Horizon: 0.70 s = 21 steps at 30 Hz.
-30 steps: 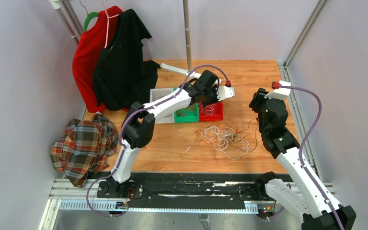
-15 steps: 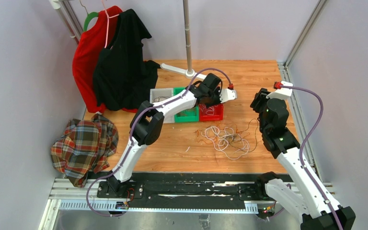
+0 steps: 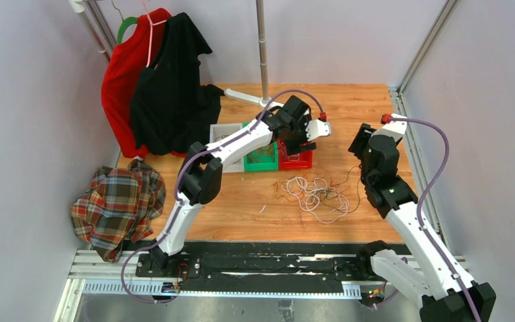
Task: Untangle the cables
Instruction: Place the cable in the bin, then untie the cable.
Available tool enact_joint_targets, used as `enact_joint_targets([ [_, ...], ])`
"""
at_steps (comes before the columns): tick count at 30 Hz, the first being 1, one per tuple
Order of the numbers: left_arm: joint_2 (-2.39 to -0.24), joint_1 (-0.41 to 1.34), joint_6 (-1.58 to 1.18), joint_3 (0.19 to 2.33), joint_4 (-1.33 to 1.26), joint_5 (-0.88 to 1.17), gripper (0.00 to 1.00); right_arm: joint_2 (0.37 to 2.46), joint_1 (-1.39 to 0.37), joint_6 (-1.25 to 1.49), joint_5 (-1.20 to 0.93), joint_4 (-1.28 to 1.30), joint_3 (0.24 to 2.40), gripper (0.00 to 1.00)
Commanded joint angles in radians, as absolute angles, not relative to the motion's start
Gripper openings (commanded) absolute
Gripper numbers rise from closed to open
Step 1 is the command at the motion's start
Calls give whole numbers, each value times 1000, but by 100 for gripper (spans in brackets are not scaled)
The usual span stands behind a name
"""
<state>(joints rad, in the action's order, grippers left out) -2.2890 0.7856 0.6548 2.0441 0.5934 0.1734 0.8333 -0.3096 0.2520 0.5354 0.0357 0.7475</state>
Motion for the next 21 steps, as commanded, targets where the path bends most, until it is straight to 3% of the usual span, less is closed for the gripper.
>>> enact_joint_targets([
  [1, -2152, 763, 614, 2119, 687, 238, 73, 865, -290, 270, 593, 104, 807, 60],
  [3, -2123, 748, 579, 2161, 735, 268, 78, 879, -289, 273, 607, 133, 821, 62],
  [4, -2110, 738, 564, 2176, 755, 284, 85, 883, -289, 275, 616, 149, 822, 63],
  [10, -1962, 690, 470, 2140, 797, 368, 100, 927, -289, 341, 629, 210, 789, 69],
  [21, -1651, 663, 396, 1812, 901, 407, 98, 1109, -288, 514, 658, 181, 679, 66],
])
